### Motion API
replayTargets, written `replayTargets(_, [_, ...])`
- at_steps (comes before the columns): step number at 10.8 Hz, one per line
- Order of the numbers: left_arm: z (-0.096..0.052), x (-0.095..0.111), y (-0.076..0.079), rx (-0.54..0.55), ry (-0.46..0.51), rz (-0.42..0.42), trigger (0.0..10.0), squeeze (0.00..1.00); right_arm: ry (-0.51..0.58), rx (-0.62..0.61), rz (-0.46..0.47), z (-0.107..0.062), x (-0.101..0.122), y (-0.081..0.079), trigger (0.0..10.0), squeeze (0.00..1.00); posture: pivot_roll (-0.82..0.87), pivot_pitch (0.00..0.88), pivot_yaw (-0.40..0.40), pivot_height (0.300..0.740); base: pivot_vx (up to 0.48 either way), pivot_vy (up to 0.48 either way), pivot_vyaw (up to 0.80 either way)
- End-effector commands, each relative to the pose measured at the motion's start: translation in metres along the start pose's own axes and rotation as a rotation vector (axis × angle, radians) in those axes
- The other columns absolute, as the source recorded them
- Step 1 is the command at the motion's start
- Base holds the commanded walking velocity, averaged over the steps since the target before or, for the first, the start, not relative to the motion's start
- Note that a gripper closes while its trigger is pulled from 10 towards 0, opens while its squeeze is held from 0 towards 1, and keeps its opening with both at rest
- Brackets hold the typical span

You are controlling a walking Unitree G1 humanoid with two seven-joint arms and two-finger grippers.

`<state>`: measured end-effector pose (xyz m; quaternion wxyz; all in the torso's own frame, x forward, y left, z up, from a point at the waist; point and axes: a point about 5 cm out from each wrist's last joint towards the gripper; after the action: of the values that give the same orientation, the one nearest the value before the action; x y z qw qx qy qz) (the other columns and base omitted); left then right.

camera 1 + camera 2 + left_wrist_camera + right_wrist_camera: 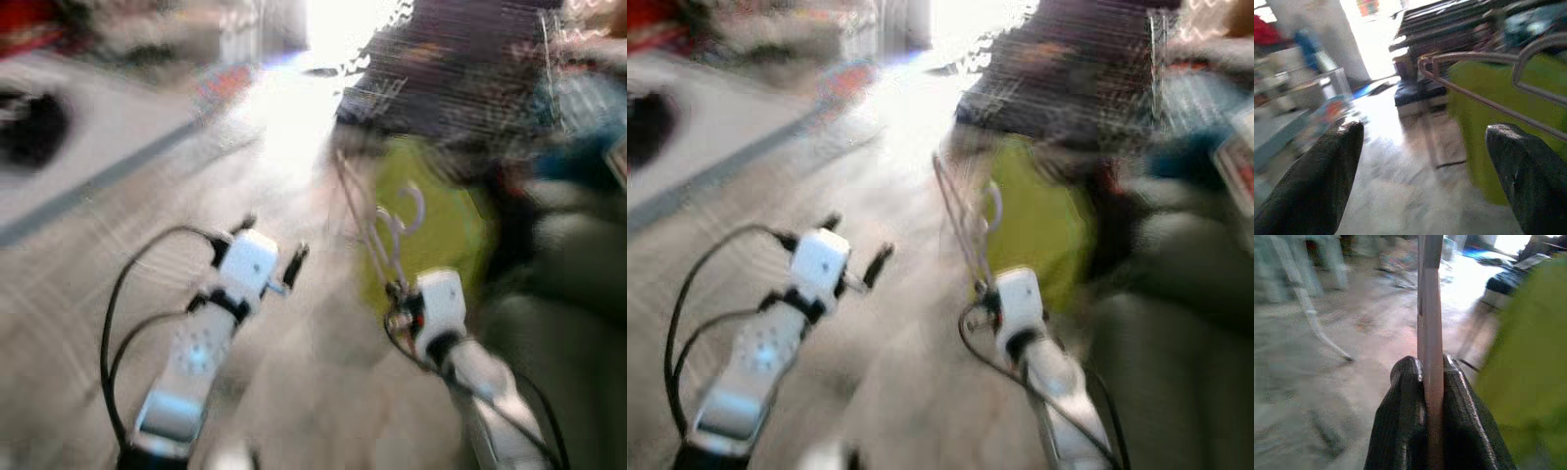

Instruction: Hang hanger

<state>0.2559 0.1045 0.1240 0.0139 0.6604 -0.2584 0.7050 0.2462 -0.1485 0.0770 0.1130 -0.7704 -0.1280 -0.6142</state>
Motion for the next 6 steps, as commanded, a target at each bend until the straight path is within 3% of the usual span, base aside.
replayTargets(1, [0.004,0.005,-0.001,0.008,0.02,0.011,10.0,0.0,0.012,0.005,-0.014,-0.001,0.001,0.001,10.0,0.0,-0.04,0.0,-0.024,0.74,0.0,0.0,0.8])
replayTargets(4, [0.011,0.014,-0.015,0.059,0.044,0.012,10.0,0.0,0.057,0.0,-0.013,0.006,0.014,0.003,10.0,0.0,-0.04,0.0,-0.02,0.74,0.0,0.0,0.8])
replayTargets(6, [0.024,0.009,-0.022,0.07,0.049,0.05,10.0,0.0,0.089,-0.03,-0.041,0.016,0.023,0.013,10.0,0.0,-0.04,0.0,-0.034,0.74,0.0,0.0,0.8])
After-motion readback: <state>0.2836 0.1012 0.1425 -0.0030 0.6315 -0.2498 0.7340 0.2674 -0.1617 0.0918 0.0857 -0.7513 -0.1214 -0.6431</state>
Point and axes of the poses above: a point about 5 cm out from each wrist's last joint towards the gripper, its own z axis pointing out of the wrist towards the gripper, its own x axis along the axis of the wrist's last joint, y = z × x, and after that the axes turned 4 degrees about z, right-handed
